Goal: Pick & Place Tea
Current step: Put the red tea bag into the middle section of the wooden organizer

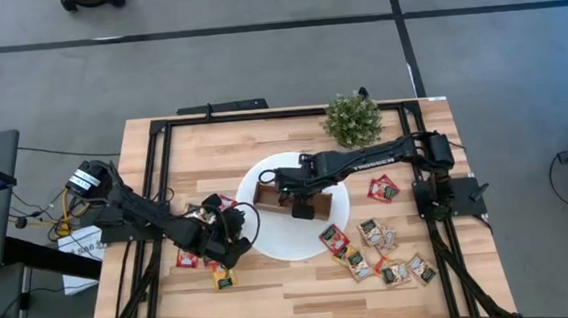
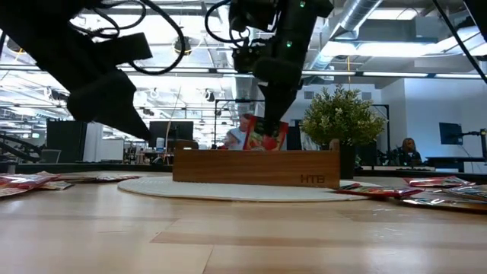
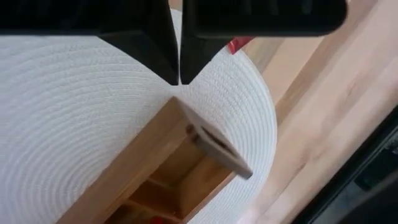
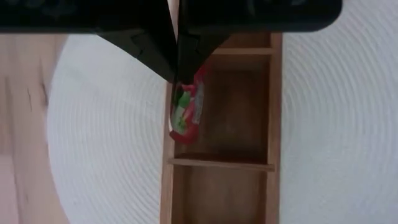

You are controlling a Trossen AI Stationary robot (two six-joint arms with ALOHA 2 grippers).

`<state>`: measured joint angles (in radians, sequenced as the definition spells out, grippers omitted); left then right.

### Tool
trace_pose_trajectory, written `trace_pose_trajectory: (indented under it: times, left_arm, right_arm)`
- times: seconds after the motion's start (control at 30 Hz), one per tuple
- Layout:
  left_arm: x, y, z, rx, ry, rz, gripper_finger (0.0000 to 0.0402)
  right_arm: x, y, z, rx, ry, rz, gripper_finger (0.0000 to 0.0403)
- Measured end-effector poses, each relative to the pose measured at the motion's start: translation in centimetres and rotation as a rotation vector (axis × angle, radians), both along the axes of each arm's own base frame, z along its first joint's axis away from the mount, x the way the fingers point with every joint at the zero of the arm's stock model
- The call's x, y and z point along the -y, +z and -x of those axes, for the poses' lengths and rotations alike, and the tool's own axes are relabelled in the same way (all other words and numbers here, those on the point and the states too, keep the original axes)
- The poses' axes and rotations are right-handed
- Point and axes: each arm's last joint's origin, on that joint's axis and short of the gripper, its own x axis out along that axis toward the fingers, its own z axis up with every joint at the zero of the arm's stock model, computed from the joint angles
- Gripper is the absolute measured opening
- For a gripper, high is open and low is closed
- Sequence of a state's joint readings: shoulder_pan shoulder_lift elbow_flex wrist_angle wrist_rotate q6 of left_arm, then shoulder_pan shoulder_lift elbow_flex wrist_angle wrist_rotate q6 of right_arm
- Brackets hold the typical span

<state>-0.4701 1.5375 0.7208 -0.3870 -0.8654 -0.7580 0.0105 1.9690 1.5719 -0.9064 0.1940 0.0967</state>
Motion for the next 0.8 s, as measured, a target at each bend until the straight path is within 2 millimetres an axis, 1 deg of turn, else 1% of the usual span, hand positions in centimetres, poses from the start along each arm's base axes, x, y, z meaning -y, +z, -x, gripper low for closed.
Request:
trace_pose_trajectory:
  times: [0.17, 0.33, 0.43, 0.53, 0.63, 0.8]
  left_arm:
    - [-0.7, 0.0, -0.4, 0.004, 0.029, 0.026, 0.0001]
    - [-0.6, 0.2, -0.9, 0.044, 0.019, 0.039, 0.0]
    - [-0.6, 0.2, -0.9, 0.05, 0.012, 0.039, 0.0]
    - [-0.6, 0.2, -1.0, 0.051, 0.012, 0.038, 0.0]
    - [-0.6, 0.3, -1.0, 0.052, 0.012, 0.038, 0.0]
    - [-0.6, 0.2, -0.9, 0.046, 0.012, 0.036, 0.0]
  right_arm:
    - [0.0, -0.1, 0.4, -0.052, 0.052, 0.004, 0.0]
    - [-0.4, 0.0, -0.2, -0.003, 0.133, 0.023, 0.0001]
    - [-0.4, 0.1, -0.3, 0.007, 0.137, 0.024, 0.001]
    - [-0.4, 0.1, -0.2, 0.002, 0.136, 0.024, 0.0034]
    - [-0.3, 0.2, -0.6, 0.046, 0.127, 0.043, 0.0075]
    - [-0.3, 2.1, -0.5, 0.111, 0.089, 0.146, 0.014]
